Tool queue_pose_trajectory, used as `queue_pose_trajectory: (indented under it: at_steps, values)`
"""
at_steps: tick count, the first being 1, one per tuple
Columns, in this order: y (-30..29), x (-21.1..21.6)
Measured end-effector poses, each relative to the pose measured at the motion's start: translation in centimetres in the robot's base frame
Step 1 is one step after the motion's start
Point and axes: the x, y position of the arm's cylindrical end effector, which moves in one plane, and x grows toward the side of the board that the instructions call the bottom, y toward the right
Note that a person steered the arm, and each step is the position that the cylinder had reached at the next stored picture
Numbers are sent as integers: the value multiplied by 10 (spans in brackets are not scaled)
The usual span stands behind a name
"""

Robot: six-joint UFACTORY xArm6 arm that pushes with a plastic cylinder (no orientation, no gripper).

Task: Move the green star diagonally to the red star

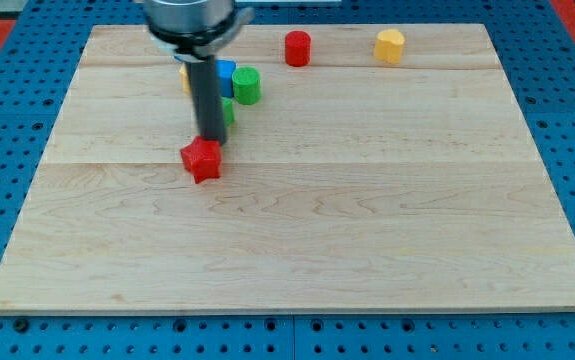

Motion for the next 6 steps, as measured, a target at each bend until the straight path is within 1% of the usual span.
queue_pose_trajectory:
  at_steps: [1, 2, 3, 4, 5, 6]
  values:
    - [-44, -12]
    - [-23, -50]
    - [5, -66]
    - [21, -62]
    - [22, -39]
    - [24, -35]
